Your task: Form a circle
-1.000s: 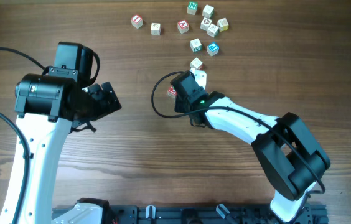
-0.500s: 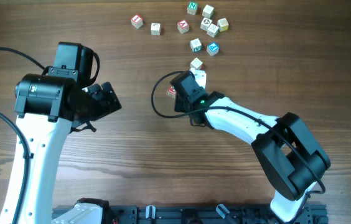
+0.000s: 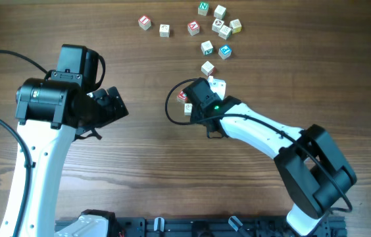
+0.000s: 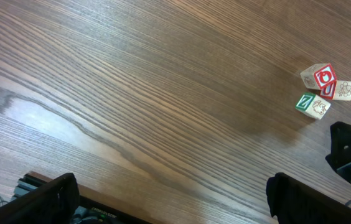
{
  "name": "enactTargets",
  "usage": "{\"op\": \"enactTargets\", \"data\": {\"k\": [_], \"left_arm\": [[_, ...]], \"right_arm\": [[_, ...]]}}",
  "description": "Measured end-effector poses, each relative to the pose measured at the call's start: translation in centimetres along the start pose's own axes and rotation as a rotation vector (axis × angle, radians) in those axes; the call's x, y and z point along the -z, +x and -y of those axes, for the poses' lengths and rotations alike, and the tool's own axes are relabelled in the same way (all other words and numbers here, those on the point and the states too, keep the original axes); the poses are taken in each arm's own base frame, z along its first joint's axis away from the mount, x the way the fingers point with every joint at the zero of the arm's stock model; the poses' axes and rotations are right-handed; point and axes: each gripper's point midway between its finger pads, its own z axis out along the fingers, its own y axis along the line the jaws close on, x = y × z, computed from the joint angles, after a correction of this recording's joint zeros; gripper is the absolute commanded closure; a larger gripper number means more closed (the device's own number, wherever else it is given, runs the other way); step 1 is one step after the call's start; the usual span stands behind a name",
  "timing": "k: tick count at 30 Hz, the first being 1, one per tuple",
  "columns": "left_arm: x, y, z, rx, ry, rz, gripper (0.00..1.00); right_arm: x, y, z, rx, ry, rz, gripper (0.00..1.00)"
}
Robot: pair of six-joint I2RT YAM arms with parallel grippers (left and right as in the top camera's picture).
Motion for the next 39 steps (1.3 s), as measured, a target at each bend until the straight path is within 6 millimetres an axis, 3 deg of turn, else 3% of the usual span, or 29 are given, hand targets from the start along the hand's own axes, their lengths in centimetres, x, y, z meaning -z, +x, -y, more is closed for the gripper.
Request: {"op": "enactTargets", "data": {"k": [14,39], "left_arm": [[0.0,0.0,0.0,0.0,0.0,0.0,0.0],[0.0,0.0,0.0,0.0,0.0,0.0,0.0]], "right_arm": [[2.1,3.0,-1.6,0.033,-0.004,-0.037,0.95],[1.6,2.0,-3.1,0.054,-0.052,0.016,0.96]]}}
